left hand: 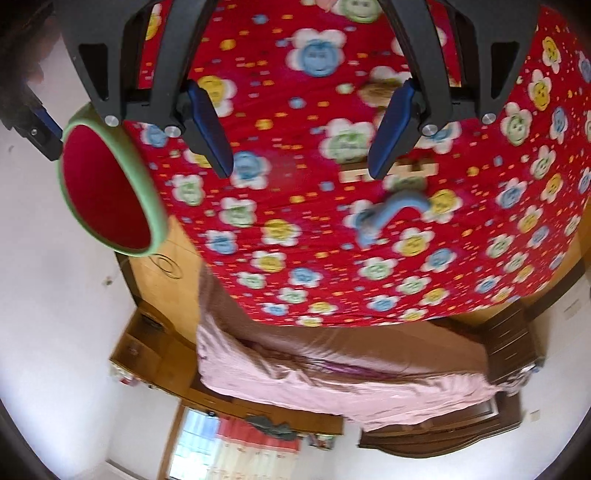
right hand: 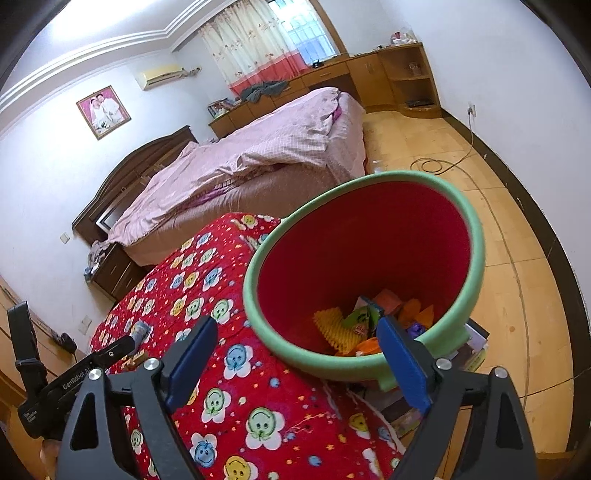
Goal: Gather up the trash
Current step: 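Move both tools back over the wooden block and blue toy on the quilt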
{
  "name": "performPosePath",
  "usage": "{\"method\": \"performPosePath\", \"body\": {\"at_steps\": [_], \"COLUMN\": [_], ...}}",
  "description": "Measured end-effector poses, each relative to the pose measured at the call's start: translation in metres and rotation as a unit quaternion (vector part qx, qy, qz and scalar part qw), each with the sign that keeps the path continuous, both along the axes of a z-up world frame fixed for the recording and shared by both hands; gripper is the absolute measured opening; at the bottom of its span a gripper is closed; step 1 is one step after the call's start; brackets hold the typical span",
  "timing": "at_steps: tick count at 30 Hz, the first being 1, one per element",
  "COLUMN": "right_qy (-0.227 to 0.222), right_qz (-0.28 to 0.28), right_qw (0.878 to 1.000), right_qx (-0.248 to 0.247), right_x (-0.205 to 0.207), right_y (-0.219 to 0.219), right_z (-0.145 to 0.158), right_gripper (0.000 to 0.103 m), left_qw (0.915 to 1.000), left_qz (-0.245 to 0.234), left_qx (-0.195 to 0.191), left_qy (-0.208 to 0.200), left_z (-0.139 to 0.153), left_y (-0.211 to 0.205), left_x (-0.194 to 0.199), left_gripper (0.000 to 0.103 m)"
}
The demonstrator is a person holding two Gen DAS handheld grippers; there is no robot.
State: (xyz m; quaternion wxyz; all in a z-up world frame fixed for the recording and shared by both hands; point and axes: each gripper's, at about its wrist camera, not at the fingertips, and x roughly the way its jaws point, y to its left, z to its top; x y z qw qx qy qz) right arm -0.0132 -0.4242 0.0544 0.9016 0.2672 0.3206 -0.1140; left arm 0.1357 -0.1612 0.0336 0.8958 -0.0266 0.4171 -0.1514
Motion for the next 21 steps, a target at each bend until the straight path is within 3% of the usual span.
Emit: {"method": "performPosePath", "body": {"at_steps": [5, 21], "right_qy": [0.006, 0.023], "right_qz": [0.007, 0.029], "right_qw": [1.000, 0.999], "right_qx": [0.004, 0.006], "right_x": [0.008, 0.028], "right_y": [0.008, 0.026], "right_z": [-0.006, -0.016], "right_gripper": [0.090, 0.091], "left_qw": [0.9994, 0.9956], "left_qz": [0.030, 0.070], "left_qx": [0.017, 0.059], "left_qy": [-0.002, 0.021], "left_z": [-0.010, -0.046], "left_y": [0.019, 0.031], "left_x": [0.007, 0.037], "left_gripper": [0.082, 0.085]}}
